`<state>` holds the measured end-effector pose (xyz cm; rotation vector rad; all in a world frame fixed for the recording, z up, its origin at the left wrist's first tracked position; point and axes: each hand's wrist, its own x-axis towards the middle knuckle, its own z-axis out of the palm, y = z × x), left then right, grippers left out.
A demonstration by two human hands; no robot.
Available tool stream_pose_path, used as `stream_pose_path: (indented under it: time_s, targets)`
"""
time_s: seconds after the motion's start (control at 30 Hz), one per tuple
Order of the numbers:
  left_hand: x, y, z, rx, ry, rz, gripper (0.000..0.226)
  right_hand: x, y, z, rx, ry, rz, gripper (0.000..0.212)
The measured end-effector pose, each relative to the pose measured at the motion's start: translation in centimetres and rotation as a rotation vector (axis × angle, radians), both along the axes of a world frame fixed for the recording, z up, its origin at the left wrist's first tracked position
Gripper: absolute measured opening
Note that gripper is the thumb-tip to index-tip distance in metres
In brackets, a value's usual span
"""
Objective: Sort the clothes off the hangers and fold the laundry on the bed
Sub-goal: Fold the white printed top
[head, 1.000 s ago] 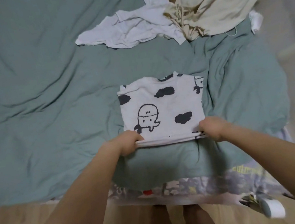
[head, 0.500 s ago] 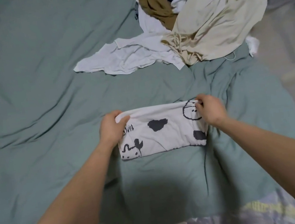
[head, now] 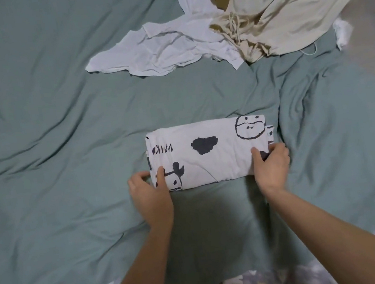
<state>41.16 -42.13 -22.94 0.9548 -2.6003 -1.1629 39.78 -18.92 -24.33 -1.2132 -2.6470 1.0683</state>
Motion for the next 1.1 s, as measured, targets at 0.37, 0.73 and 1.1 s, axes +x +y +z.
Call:
stream_pose_path:
  time_s: [0.37,0.73,1.1]
  targets:
    - [2.2,0.7,0.7,-0.005,0.093,-0.177,0.013,4.0,1.0,0.2,-0.161,0.086,0.128,0.011]
    - [1.2,-2.2,0.3,-0.082,-0.146,-0.243,0.021,1.7,5.5,1.0,-0.032,-0.094,0.298,0.009]
    - [-5.4,1.0,-0.9,0.102,-0.370,-0.005,0.064,-4.1,1.3,-1.1,0.017,-0.187,0.031,0.073]
